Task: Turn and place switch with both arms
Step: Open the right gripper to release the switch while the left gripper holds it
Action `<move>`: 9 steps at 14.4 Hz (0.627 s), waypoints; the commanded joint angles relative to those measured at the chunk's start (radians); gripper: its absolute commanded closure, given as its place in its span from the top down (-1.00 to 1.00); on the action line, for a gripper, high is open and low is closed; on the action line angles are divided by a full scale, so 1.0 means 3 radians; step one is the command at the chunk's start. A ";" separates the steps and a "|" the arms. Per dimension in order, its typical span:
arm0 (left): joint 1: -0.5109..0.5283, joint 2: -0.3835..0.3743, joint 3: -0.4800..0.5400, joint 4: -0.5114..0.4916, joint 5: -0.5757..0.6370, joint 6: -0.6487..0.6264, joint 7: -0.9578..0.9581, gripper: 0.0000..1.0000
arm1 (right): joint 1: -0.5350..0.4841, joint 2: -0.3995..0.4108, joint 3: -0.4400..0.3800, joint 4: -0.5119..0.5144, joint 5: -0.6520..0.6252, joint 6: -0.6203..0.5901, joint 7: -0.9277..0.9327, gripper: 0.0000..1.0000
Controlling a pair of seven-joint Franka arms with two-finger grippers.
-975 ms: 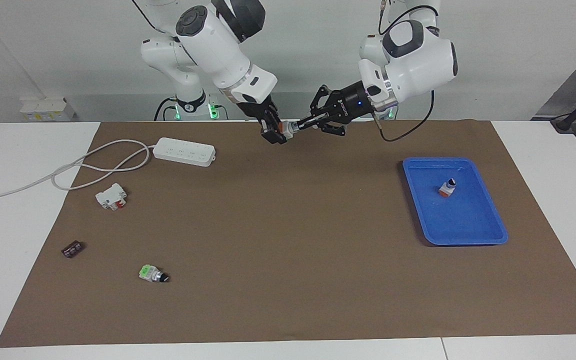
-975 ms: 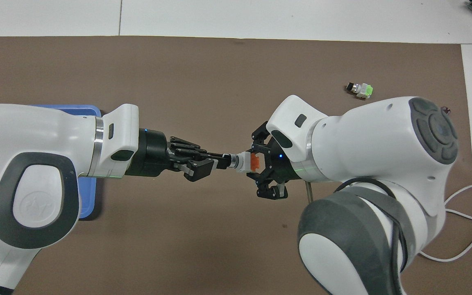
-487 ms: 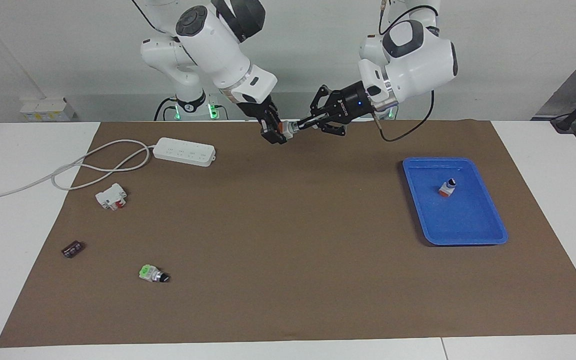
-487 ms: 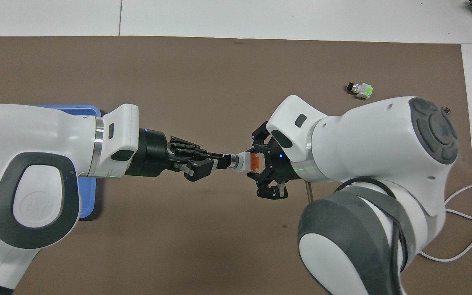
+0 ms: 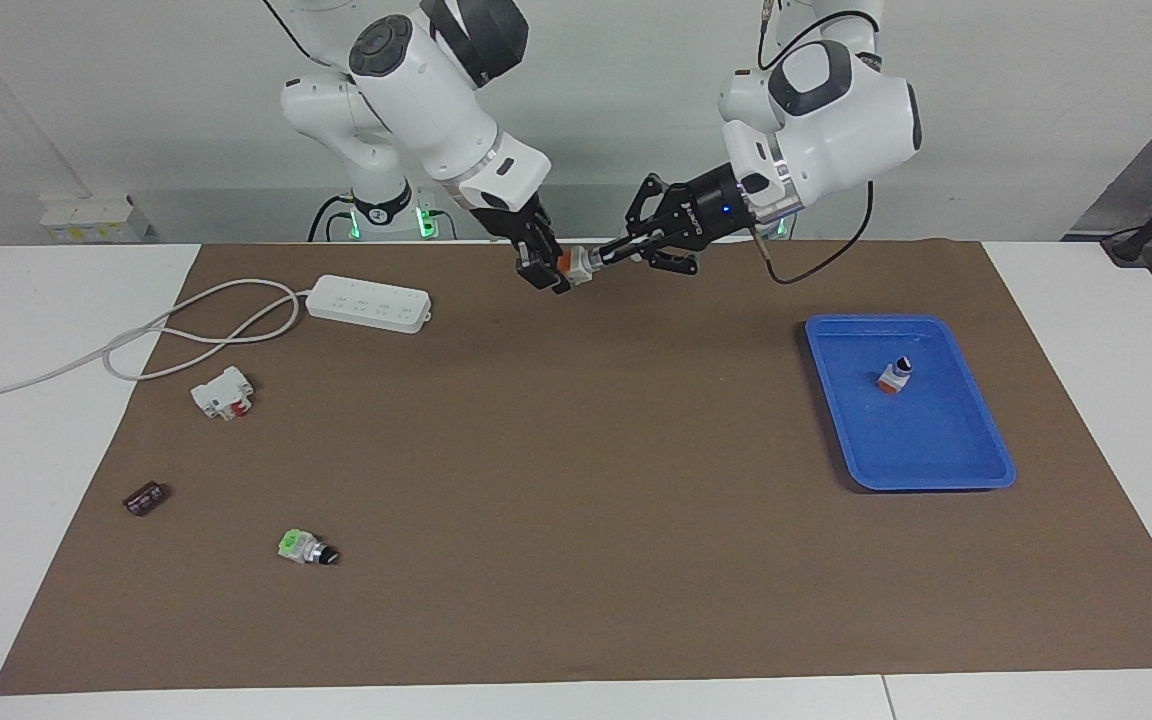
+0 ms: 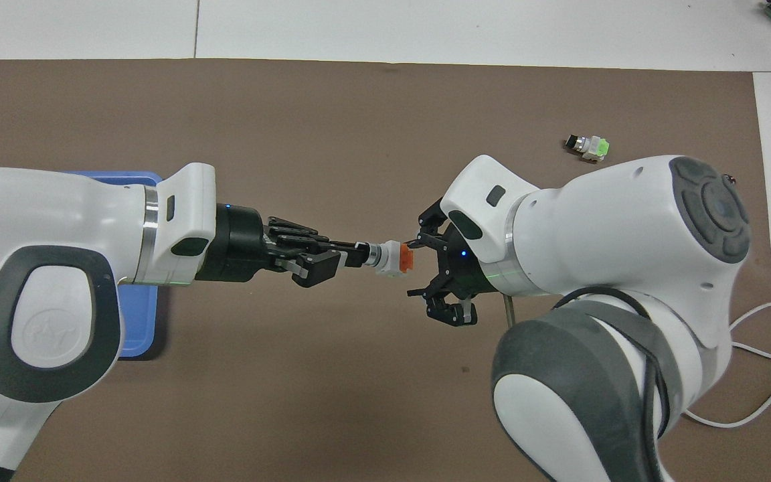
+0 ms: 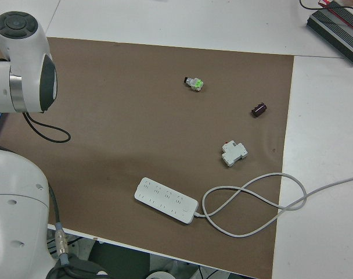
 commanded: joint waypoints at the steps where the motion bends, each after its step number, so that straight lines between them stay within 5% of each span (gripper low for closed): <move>1: 0.0066 0.0022 -0.0011 0.0076 0.0080 0.0030 -0.0047 -1.00 | -0.0044 -0.0067 0.0013 -0.0070 -0.0038 -0.0054 0.0073 1.00; 9: 0.0214 0.0063 0.0004 0.0122 0.0278 0.0111 -0.0276 -1.00 | -0.0126 -0.0190 -0.0017 -0.0070 -0.0313 -0.0202 0.0491 1.00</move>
